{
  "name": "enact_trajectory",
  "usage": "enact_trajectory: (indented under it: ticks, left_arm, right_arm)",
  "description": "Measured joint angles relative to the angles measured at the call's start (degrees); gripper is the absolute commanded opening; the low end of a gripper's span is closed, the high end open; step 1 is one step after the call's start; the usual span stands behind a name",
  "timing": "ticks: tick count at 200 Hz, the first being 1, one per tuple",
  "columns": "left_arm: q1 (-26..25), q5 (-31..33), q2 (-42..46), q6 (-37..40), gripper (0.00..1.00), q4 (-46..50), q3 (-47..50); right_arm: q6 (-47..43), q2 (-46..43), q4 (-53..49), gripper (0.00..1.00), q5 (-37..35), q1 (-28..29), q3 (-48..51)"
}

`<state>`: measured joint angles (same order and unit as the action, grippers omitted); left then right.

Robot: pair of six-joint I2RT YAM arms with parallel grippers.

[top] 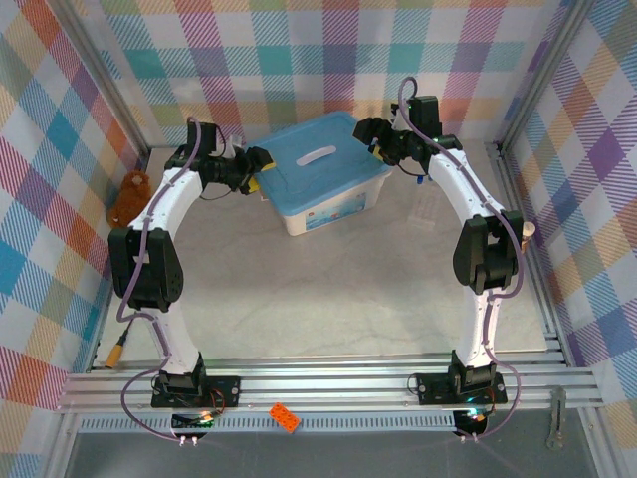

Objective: Organize the chemistry lab equipment

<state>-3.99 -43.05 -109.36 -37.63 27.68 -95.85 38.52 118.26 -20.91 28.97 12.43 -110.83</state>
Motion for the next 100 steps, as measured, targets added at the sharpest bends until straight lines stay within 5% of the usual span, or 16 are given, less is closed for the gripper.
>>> enact_trajectory:
  ticks: [100]
  left_arm:
    - [-0.42,11.23,-3.93,5.38,0.65,13.66,-9.70]
  right_arm:
    - [-0.42,-0.24,0.02,0.80,-0.46,0.00,0.28]
